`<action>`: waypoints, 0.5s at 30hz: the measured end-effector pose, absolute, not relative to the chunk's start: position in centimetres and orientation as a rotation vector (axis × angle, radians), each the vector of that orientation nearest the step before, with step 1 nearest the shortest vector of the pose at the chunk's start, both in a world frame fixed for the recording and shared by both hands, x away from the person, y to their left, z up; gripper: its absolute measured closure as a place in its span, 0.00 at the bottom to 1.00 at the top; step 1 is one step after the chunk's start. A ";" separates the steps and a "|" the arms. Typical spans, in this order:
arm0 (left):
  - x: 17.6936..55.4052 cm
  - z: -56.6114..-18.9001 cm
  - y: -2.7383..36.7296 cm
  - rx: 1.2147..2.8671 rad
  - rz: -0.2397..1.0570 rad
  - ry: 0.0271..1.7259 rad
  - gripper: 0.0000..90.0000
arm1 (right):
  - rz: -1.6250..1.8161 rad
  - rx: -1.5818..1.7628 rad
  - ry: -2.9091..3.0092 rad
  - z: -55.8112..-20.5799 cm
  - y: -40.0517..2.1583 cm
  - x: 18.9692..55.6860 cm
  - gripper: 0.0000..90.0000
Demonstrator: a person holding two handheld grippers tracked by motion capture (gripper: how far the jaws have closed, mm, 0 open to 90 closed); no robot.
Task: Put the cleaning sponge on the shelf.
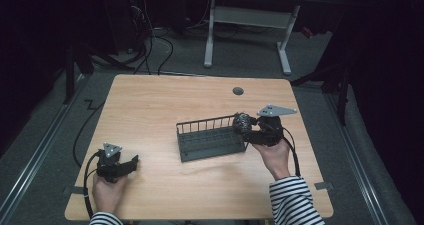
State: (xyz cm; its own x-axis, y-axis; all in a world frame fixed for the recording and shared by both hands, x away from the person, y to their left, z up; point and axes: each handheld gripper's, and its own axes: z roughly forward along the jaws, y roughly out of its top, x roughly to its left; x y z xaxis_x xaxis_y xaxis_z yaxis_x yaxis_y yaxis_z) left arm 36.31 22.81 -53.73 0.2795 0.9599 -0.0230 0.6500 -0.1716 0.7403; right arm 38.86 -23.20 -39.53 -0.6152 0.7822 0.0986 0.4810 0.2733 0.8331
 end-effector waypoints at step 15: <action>36.3 -53.7 22.9 1.903 0.610 1.444 0.28 | 1.163 1.195 2.311 -41.6 -20.0 42.1 0.43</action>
